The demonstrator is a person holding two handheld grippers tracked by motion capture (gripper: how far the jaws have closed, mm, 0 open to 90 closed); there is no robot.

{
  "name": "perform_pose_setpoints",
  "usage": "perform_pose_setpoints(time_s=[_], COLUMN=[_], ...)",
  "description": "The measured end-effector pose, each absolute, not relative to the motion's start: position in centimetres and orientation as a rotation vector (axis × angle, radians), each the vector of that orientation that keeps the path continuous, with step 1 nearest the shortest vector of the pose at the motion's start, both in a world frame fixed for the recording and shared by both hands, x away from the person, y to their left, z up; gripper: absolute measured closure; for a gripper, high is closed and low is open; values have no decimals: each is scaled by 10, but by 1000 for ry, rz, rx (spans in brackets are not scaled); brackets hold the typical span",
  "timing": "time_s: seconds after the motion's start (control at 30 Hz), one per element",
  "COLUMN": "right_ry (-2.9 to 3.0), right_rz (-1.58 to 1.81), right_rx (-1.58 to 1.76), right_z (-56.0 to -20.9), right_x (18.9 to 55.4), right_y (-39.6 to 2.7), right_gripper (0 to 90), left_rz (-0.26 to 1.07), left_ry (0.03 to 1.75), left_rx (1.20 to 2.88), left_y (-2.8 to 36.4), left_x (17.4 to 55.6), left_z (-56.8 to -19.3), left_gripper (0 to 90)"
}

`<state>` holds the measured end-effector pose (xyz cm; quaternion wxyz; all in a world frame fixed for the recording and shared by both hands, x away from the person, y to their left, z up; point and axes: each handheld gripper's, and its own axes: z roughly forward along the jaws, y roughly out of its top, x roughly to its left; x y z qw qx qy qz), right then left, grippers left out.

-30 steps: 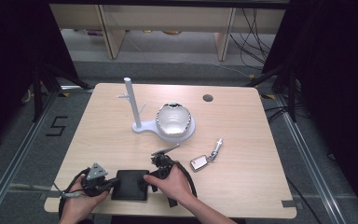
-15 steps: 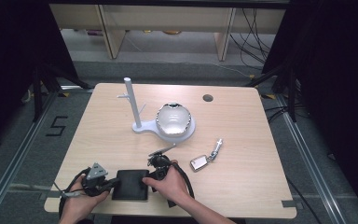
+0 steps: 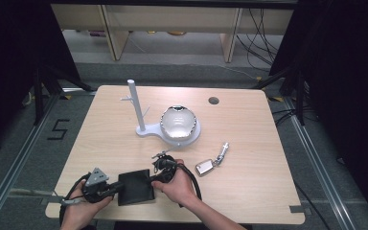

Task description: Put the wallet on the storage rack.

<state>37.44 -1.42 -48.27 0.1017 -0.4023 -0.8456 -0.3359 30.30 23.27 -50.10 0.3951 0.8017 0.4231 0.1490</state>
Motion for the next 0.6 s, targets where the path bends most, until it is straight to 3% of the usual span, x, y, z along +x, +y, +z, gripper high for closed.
perform_pose_setpoints(time_s=[0.1, 0.33, 0.6], right_ry=[-2590, -2911, -3089], right_rz=[-1023, -1019, -896], right_rx=[-1112, -867, -663], right_z=[-464, -413, -385], right_x=[376, 382, 392], right_y=[-22, -57, -104], right_gripper=[816, 818, 817], left_rz=[424, 539, 560], left_ry=[1050, 942, 889], left_rx=[1962, 1874, 1853], left_y=[229, 219, 206], left_x=[303, 315, 327], left_z=[-495, -493, -498], left_gripper=[740, 494, 423])
